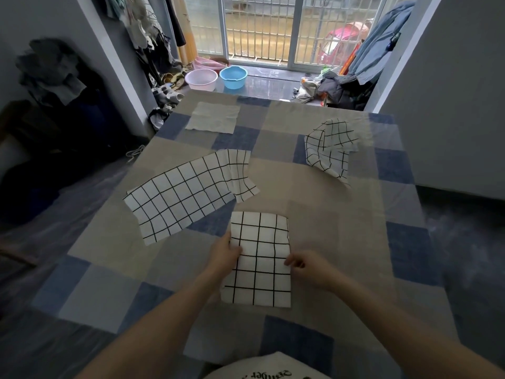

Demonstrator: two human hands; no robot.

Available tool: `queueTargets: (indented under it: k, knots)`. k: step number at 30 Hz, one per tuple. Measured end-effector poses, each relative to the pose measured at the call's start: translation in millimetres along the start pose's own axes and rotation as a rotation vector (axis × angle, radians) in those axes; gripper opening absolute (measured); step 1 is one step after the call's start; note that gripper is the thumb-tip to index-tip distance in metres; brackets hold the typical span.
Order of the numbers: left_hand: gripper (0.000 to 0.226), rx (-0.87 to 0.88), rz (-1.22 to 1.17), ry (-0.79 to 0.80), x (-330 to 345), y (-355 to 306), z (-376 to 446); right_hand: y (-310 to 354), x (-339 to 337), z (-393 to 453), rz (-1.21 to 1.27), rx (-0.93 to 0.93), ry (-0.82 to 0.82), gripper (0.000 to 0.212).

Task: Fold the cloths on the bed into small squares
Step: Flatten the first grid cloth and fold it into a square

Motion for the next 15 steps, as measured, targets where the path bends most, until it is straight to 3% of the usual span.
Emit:
queueTargets:
  k: [7,11,13,15]
  knots:
    - [0.036,0.024,0.157,-0.011,4.0,-4.5,14.7,6.9,-0.7,7.6,-0.084,-0.091,-0.087,0.024]
    - [0.037,0.090,0.251,-0.027,2.4,-4.6,16.1,4.8,-10.1,28.5,0.044,-0.094,-0.327,0.023]
    - [0.042,0.111,0.259,-0.024,2.0,-1.9,15.9,5.8,-24.7,40.0,0.116,-0.053,-0.391,0.031]
    - [0.044,0.111,0.253,-0.020,1.5,0.6,18.0,6.4,-40.0,53.7,0.148,-0.002,-0.333,0.043]
Point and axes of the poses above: each hand's wrist, its own z-axis towards the middle knuckle, its own x-axis out of the palm, y = z × x, the point moved 1 cm from there along z, towards the middle knuckle, and after that the axes turned 6 degrees about y, right-handed, at the moved point
